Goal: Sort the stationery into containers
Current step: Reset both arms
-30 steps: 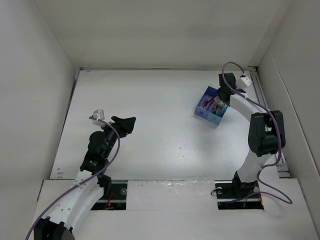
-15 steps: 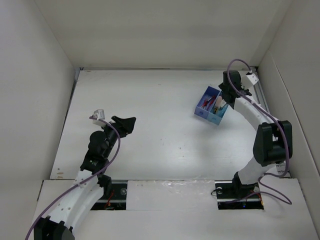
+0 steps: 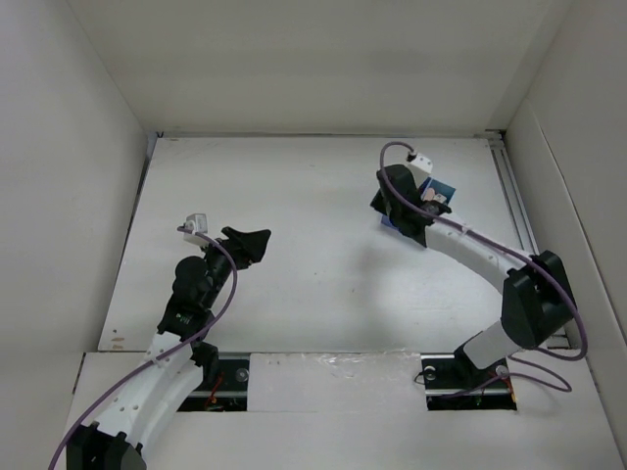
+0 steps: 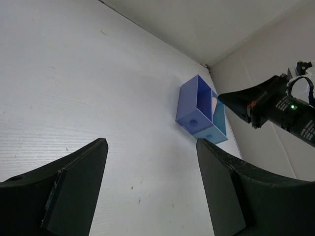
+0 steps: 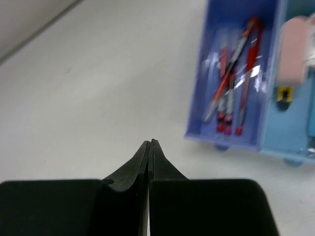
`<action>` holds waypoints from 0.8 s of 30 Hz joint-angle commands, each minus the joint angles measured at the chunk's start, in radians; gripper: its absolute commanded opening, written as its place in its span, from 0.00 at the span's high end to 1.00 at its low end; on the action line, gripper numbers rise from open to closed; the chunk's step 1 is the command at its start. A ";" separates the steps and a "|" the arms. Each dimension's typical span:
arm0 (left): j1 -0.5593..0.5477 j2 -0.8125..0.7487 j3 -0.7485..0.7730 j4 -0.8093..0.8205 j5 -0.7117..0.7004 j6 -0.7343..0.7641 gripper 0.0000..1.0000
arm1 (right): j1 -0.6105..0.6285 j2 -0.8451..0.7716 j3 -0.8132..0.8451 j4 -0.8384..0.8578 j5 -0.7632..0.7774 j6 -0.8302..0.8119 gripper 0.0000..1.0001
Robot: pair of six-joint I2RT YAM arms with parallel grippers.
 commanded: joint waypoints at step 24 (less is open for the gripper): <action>-0.003 0.124 -0.015 0.225 0.056 -0.051 0.02 | 0.458 -0.601 -0.340 0.228 0.540 0.001 0.20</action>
